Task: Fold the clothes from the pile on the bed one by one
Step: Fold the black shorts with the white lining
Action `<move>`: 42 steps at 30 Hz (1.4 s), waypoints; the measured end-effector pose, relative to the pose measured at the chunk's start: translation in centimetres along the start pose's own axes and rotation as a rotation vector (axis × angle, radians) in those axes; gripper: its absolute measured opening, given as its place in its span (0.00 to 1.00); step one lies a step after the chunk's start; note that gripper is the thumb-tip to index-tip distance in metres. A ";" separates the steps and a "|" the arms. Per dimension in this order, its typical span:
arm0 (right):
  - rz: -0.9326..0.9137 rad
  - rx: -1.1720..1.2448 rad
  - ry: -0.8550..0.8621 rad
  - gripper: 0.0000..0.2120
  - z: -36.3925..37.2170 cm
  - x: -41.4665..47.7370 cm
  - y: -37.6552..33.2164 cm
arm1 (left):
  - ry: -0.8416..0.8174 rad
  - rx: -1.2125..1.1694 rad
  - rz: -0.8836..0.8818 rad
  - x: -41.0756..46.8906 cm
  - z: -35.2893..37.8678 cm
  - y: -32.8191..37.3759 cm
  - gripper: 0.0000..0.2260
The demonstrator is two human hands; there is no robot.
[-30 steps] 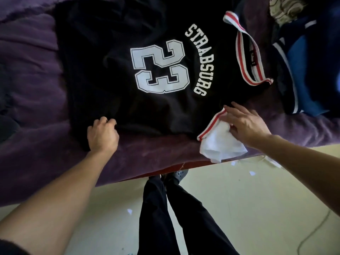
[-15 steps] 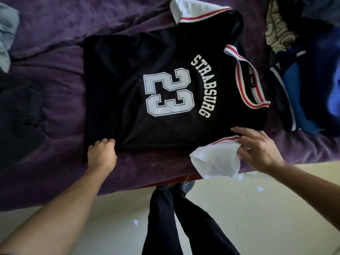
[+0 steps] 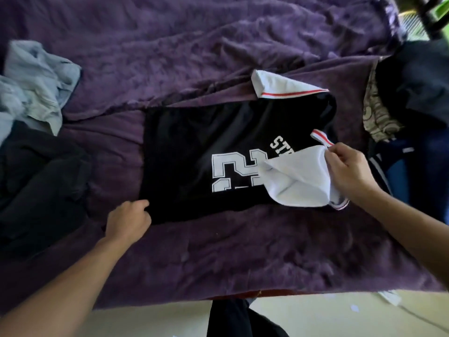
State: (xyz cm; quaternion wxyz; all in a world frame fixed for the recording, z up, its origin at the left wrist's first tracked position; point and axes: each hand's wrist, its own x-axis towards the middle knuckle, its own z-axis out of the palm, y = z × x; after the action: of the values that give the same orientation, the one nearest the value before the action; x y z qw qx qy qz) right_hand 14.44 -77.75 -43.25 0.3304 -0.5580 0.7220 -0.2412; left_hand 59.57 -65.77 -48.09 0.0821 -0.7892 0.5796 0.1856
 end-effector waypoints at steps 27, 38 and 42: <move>0.239 -0.333 0.272 0.22 3.3 26.6 -2.1 | 0.239 -0.018 -0.214 29.7 -3.2 7.6 0.15; 0.328 -0.029 -0.062 0.29 7.0 32.7 -6.0 | 0.024 -0.081 0.261 23.5 2.9 22.8 0.19; 0.297 0.012 -0.231 0.23 7.3 32.6 -5.8 | 0.093 -0.240 0.138 24.9 0.7 24.1 0.10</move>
State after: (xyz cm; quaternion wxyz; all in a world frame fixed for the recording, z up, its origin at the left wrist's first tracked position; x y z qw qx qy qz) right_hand 18.46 -110.62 -50.72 0.4464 -0.4674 0.7522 -0.1282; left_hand 43.07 -95.17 -56.37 -0.0529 -0.7594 0.6092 0.2221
